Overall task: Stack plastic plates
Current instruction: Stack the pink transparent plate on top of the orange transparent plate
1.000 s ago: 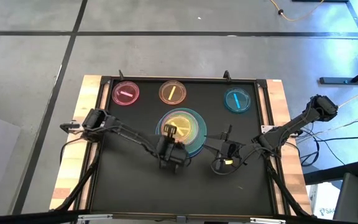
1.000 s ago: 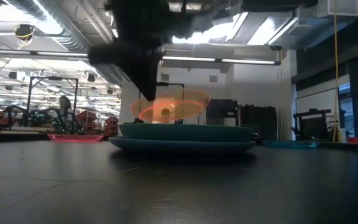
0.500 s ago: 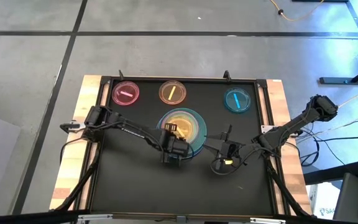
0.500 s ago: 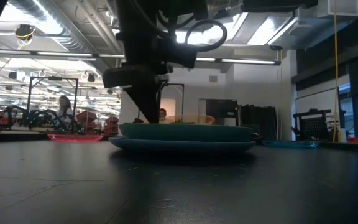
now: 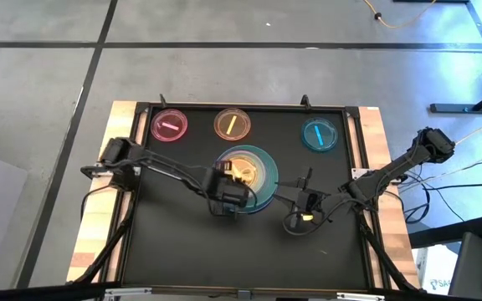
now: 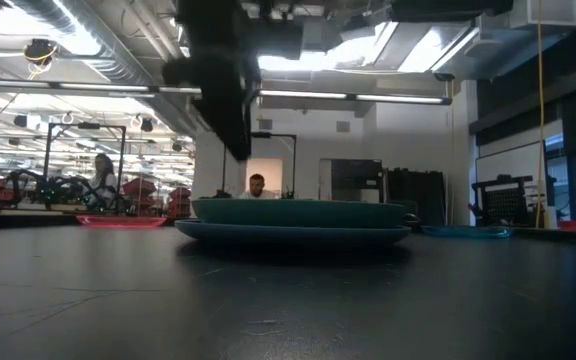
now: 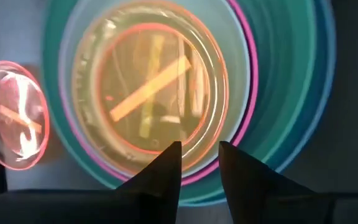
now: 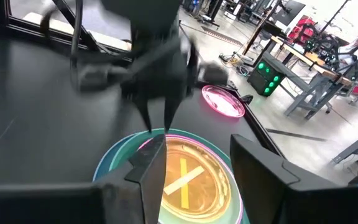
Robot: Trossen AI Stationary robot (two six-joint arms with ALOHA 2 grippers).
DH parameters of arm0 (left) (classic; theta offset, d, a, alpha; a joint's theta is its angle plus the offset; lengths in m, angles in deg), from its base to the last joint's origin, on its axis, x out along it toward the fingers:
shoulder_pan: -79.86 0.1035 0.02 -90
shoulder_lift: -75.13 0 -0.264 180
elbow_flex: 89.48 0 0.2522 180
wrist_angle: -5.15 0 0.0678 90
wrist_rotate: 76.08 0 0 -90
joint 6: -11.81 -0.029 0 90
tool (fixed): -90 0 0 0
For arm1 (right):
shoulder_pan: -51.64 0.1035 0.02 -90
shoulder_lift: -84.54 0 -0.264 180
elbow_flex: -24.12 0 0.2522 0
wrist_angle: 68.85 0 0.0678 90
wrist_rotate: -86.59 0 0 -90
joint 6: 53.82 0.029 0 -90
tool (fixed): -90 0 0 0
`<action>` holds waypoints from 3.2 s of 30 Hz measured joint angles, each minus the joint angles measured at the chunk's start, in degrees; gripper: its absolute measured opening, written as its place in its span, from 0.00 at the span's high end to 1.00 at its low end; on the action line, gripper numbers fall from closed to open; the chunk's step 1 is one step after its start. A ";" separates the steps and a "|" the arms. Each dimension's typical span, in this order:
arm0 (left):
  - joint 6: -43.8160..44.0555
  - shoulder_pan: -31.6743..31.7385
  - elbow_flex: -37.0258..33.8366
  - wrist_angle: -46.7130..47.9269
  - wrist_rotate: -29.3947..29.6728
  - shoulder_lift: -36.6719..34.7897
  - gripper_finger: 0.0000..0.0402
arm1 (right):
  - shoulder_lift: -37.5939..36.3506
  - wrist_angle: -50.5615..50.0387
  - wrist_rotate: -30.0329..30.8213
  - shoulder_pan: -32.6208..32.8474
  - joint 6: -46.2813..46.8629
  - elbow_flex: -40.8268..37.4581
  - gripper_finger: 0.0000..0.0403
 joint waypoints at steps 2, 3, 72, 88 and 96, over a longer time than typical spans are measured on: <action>0.21 0.19 -0.49 0.00 0.00 -2.75 0.75 | 0.00 -0.83 0.00 0.00 1.16 0.02 0.58; 0.49 0.30 -1.04 -0.07 0.00 -4.19 0.75 | 0.00 -1.10 0.00 0.00 1.43 0.02 0.58; -9.39 53.35 -42.24 -31.08 0.50 -15.61 0.77 | 3.23 -1.56 -11.41 -16.98 -1.39 -2.47 0.58; -9.82 47.34 -42.55 -29.72 0.76 -17.90 0.99 | 3.23 -0.30 -11.47 -16.87 -0.68 -2.47 0.58; -7.58 36.45 -42.53 -25.05 1.36 -24.46 0.99 | 3.23 -0.35 -11.60 -16.83 1.02 -2.47 0.58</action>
